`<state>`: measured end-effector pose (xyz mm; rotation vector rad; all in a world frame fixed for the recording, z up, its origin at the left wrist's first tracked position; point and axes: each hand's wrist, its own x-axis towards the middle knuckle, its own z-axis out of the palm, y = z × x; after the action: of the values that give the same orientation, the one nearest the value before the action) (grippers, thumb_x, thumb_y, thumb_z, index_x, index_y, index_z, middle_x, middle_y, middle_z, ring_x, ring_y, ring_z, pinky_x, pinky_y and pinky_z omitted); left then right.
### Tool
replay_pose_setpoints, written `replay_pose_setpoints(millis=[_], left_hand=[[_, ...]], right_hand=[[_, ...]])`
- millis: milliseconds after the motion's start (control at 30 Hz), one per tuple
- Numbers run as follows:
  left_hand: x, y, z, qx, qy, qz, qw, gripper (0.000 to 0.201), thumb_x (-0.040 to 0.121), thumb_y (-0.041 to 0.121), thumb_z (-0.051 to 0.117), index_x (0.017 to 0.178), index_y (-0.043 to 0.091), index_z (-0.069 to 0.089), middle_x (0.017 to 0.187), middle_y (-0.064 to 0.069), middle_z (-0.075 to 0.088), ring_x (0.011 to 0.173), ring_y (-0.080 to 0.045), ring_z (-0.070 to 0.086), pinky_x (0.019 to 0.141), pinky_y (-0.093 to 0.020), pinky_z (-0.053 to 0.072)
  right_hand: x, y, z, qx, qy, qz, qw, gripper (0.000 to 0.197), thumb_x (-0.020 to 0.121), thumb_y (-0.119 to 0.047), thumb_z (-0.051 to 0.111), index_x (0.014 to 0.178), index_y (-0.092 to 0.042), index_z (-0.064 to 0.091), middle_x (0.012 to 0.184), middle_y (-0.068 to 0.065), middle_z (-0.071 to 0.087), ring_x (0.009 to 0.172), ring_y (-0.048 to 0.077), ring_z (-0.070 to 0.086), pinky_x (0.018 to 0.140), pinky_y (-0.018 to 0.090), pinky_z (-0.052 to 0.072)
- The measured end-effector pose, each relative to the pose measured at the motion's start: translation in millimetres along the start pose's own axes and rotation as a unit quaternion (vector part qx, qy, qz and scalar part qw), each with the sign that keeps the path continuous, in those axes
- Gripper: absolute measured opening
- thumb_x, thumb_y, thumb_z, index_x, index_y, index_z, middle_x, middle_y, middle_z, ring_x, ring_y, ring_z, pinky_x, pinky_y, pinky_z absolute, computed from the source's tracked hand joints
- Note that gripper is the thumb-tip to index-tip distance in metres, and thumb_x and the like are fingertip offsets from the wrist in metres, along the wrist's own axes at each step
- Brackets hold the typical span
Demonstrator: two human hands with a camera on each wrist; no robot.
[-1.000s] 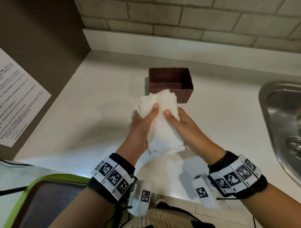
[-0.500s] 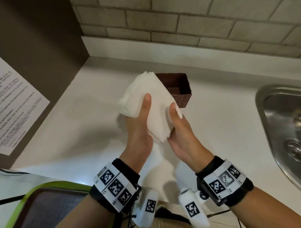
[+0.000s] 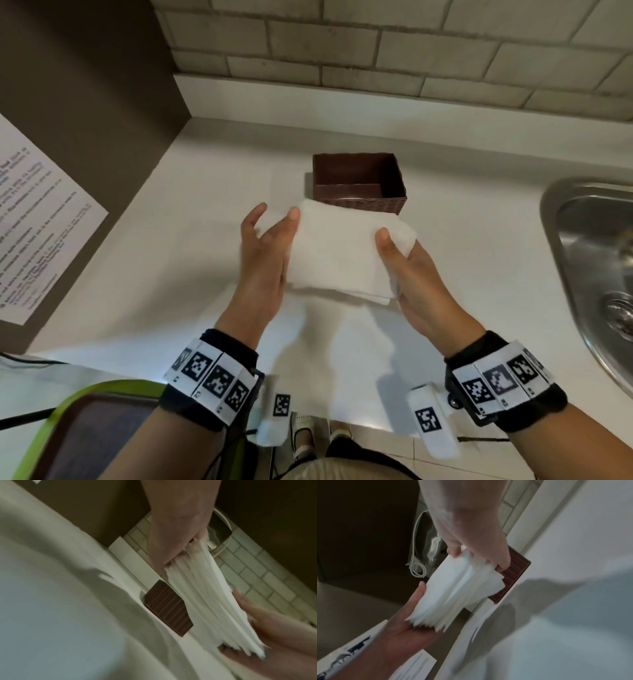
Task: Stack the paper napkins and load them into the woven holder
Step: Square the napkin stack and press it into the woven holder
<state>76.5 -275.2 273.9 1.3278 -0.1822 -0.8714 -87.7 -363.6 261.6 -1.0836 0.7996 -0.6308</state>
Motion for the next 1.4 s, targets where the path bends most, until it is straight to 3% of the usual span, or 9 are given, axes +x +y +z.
replay_pose_setpoints(millis=[200,467,533,667,767,900,1000,1133,1400], left_hand=[[4.1,-19.3,-12.1,0.193,-0.131,0.099,0.967,0.094,0.078,0.008,0.079,0.138,0.048,0.018,0.119,0.001,0.055,0.107,-0.014,0.059,0.095,-0.027,0.051],[9.7,-45.1,-26.9,0.445,-0.214,0.149,0.857,0.095,0.071,-0.01,0.075,0.138,0.036,0.026,0.114,-0.004,0.054,0.102,-0.021,0.058,0.091,-0.023,0.048],[14.0,-38.2,-26.3,0.432,-0.183,0.163,0.868,0.088,0.072,-0.006,0.077,0.139,0.027,0.029,0.108,-0.006,0.054,0.093,-0.023,0.06,0.075,-0.007,0.046],[14.0,-10.0,-22.1,0.257,-0.14,0.114,0.95,0.074,0.075,0.012,0.082,0.123,0.045,0.035,0.1,-0.017,0.069,0.085,-0.022,0.068,0.078,-0.035,0.058],[10.2,2.5,-15.6,0.057,-0.12,0.014,0.991,0.055,0.089,0.014,0.068,0.13,0.037,0.041,0.094,0.003,0.074,0.085,-0.012,0.07,0.07,-0.03,0.056],[5.0,2.0,-6.1,-0.081,-0.108,-0.059,0.989,0.052,0.089,0.013,0.064,0.133,0.034,0.045,0.093,0.006,0.075,0.092,-0.016,0.069,0.073,-0.033,0.056],[4.5,-2.0,-5.1,-0.146,-0.074,-0.052,0.985,0.063,0.087,0.019,0.07,0.14,0.03,0.037,0.114,-0.002,0.07,0.103,-0.018,0.069,0.083,-0.036,0.055],[-6.2,-8.3,5.3,-0.157,-0.166,-0.057,0.972,0.076,0.09,0.048,0.063,0.149,0.01,0.035,0.147,-0.019,0.05,0.135,-0.035,0.048,0.112,-0.058,0.035],[-9.1,-13.6,11.6,-0.009,-0.089,-0.013,0.996,0.062,0.083,0.038,0.071,0.136,0.016,0.049,0.127,-0.007,0.068,0.114,-0.025,0.067,0.095,-0.052,0.054]], right_hand=[[5.7,4.3,-12.8,-0.118,-0.01,-0.013,0.993,0.059,0.079,-0.025,0.074,0.132,-0.015,0.051,0.126,0.004,0.067,0.116,0.02,0.064,0.102,0.042,0.05],[3.3,28.3,-22.9,-0.257,-0.039,0.001,0.966,0.041,0.086,0.014,0.061,0.116,-0.013,0.056,0.102,0.0,0.062,0.093,0.003,0.064,0.082,0.023,0.052],[2.5,23.1,-20.5,-0.213,-0.022,0.003,0.977,0.037,0.09,0.014,0.056,0.122,-0.005,0.056,0.102,-0.001,0.062,0.083,-0.009,0.066,0.079,0.018,0.053],[-3.9,-0.1,-11.9,-0.217,0.008,-0.035,0.975,0.038,0.091,-0.033,0.064,0.127,-0.025,0.056,0.122,-0.009,0.066,0.112,0.004,0.063,0.103,0.033,0.048],[-5.4,-6.7,-4.3,-0.144,0.022,-0.043,0.988,0.053,0.089,-0.052,0.057,0.136,-0.029,0.051,0.133,-0.007,0.063,0.123,0.013,0.059,0.106,0.043,0.046],[-4.9,-4.6,11.1,-0.043,0.054,-0.024,0.997,0.049,0.092,-0.049,0.049,0.137,-0.029,0.05,0.133,-0.005,0.064,0.123,0.017,0.06,0.107,0.047,0.045],[-7.9,-3.5,18.0,0.008,0.076,-0.013,0.997,0.043,0.099,-0.044,0.044,0.137,-0.028,0.05,0.132,-0.003,0.064,0.122,0.018,0.061,0.107,0.046,0.045],[-12.2,-1.9,26.4,0.102,0.062,0.0,0.993,0.04,0.103,-0.031,0.042,0.142,-0.023,0.043,0.136,-0.001,0.062,0.124,0.017,0.06,0.104,0.042,0.049],[-17.7,-3.0,20.4,-0.003,0.004,0.089,0.996,0.07,0.078,-0.011,0.079,0.135,-0.015,0.039,0.128,0.005,0.06,0.113,0.02,0.064,0.092,0.039,0.056]])
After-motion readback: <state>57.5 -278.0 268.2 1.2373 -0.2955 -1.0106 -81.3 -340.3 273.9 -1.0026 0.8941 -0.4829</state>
